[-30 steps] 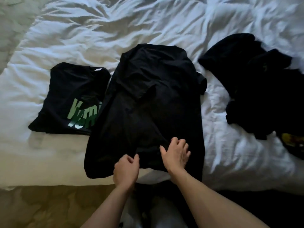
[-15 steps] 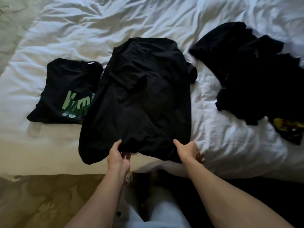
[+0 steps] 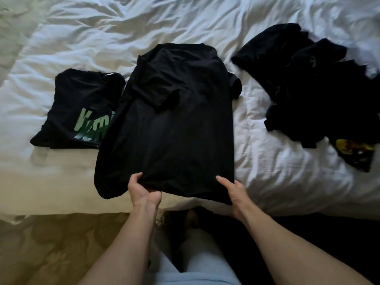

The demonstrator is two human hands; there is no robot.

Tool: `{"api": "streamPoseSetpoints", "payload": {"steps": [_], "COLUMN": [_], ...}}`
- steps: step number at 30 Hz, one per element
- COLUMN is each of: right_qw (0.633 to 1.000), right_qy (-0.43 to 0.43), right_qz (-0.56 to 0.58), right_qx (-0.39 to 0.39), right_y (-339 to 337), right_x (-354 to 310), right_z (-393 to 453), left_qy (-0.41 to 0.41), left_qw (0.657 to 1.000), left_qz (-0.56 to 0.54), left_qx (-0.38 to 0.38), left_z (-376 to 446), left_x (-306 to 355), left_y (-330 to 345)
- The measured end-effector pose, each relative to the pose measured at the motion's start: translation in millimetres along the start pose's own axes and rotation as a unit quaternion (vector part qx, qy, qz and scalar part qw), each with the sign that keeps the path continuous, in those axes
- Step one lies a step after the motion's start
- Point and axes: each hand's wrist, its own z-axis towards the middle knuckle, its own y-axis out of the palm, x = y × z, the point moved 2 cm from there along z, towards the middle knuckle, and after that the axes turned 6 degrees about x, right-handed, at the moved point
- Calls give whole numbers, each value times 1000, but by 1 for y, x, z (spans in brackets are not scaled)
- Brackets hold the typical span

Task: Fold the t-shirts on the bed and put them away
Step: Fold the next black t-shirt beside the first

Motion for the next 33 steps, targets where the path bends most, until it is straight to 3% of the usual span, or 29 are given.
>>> {"api": "streamPoseSetpoints", "payload": {"steps": [4, 8, 12, 15, 20, 22, 27, 33], "right_qw": [990, 966, 942, 943, 924, 910, 895, 890], "right_qy": [73, 11, -14, -17, -133, -155, -166, -179], "right_qz": [-122, -221, -309, -303, -322, -352, -388, -395], "right_qx": [-21, 136, 132, 135, 159, 154, 146, 142], "right_y": [-2, -7, -8, -4, 10, 15, 25, 38], "right_x": [10, 6, -1, -8, -38, -53, -84, -113], "right_z": [1, 7, 3, -2, -1, 4, 18, 41], "left_qy": [50, 162, 148, 179, 297, 304, 255, 177], "left_qw": [990, 932, 904, 872, 770, 749, 744, 750], "left_qz": [98, 237, 326, 385, 549, 582, 617, 635], "left_qx": [86, 223, 232, 243, 130, 82, -4, -50], "left_z": [7, 5, 7, 0, -20, -11, 7, 24], "left_x": [-3, -2, -1, 2, -7, -16, -37, -44], "left_y": [-26, -54, -59, -53, -5, 18, 62, 104]}}
